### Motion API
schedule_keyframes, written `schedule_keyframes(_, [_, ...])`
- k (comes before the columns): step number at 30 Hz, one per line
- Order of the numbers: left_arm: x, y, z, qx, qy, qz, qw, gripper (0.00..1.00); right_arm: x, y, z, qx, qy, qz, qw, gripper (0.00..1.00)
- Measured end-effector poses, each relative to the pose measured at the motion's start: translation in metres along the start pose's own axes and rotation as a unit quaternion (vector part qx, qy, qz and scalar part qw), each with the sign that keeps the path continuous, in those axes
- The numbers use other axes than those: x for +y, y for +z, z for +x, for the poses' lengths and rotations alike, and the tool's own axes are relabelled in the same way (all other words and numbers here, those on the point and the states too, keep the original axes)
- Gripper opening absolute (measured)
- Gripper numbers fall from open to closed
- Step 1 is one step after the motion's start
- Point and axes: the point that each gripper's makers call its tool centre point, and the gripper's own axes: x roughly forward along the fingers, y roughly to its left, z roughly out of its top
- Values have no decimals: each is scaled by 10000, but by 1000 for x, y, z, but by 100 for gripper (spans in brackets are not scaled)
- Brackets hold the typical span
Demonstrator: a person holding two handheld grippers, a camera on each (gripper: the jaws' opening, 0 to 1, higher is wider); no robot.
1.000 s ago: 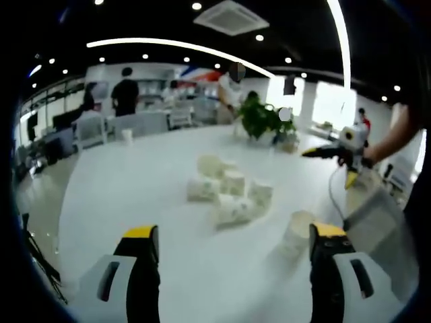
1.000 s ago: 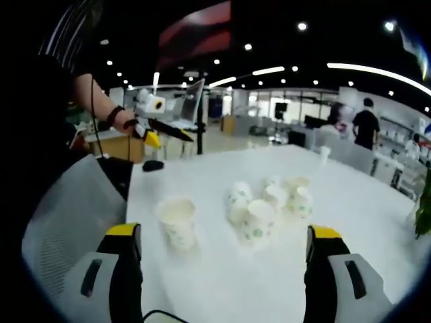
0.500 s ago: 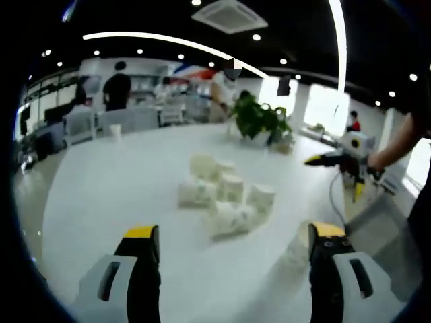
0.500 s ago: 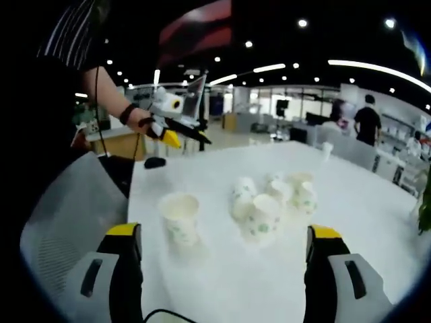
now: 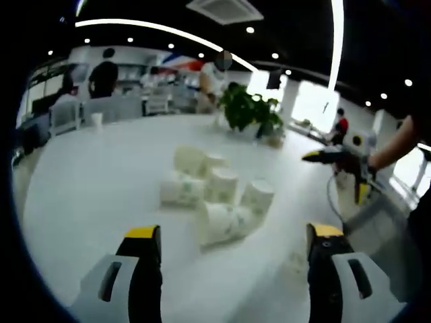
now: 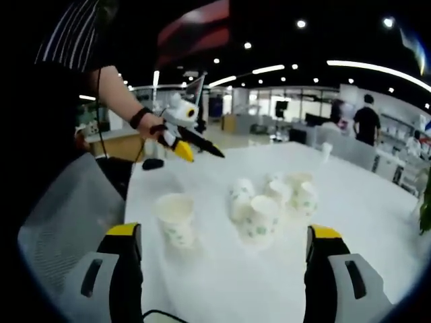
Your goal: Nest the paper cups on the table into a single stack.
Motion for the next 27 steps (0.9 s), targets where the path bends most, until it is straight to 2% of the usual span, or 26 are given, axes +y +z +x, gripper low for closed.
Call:
schedule_keyframes(8, [7, -4, 24, 66, -200, -122, 9997, 85, -1, -2, 2, 10, 8, 74, 10000, 100])
schedule_keyframes(14, [12, -7, 33, 85, -293, -300, 9991, 79, 0, -4, 1, 6, -41, 134, 9999, 100])
schedule_keyframes(18, [9, -8, 38, 129, -472, -384, 9981, 74, -1, -5, 1, 18, -65, 176, 9998, 100])
schedule_keyframes(27, [10, -12, 51, 233, -603, -408, 9971, 72, -3, -11, -3, 83, -135, 227, 9996, 100])
